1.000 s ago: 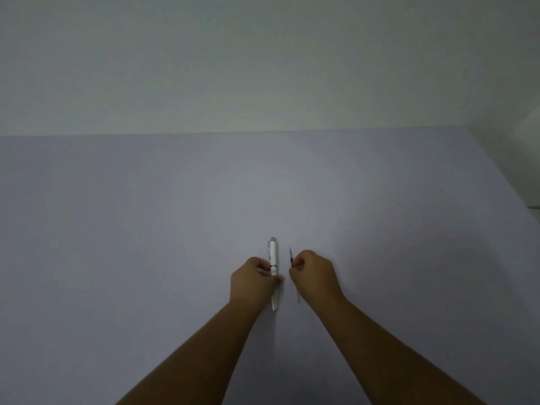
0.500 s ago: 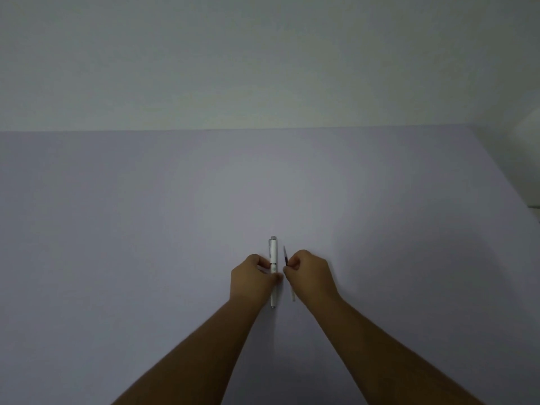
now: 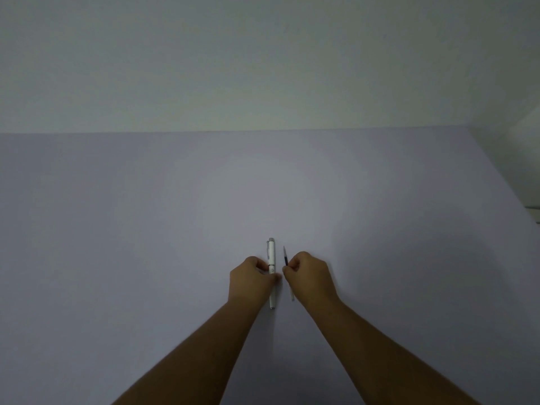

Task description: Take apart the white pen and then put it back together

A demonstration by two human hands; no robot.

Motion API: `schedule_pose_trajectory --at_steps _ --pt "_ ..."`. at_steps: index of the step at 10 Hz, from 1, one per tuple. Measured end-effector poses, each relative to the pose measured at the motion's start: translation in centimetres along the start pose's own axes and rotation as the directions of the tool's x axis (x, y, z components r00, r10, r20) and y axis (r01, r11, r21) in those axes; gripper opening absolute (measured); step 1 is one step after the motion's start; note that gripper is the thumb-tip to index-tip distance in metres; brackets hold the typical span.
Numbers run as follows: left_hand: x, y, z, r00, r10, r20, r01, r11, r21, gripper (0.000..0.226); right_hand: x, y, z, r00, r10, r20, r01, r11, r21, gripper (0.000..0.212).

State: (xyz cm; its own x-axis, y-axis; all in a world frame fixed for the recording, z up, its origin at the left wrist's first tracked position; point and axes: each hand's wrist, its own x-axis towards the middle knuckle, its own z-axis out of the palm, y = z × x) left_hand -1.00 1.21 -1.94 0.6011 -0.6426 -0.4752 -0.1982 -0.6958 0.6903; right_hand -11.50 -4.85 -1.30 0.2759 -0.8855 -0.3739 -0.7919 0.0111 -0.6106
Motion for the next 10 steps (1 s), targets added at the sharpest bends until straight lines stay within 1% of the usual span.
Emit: schedule_pose_trajectory --at_steps 7,9,10 --pt "0.56 -0.55 -0.05 1.000 0.009 -0.029 -0.009 1.000 -0.001 0.022 -0.12 0.26 0.14 1.000 0.023 -0.006 -0.023 0.999 0.046 0.014" --pt "0.57 -0.54 -0.27 1.000 0.009 -0.008 -0.009 1.000 -0.005 0.023 -0.09 0.35 0.09 1.000 0.021 0.012 -0.022 0.998 0.061 0.016" --pt "0.26 -0.26 -0.73 0.999 0.005 -0.037 -0.005 1.000 0.009 0.026 -0.20 0.33 -0.14 0.999 0.020 -0.043 -0.017 0.997 0.070 0.019"
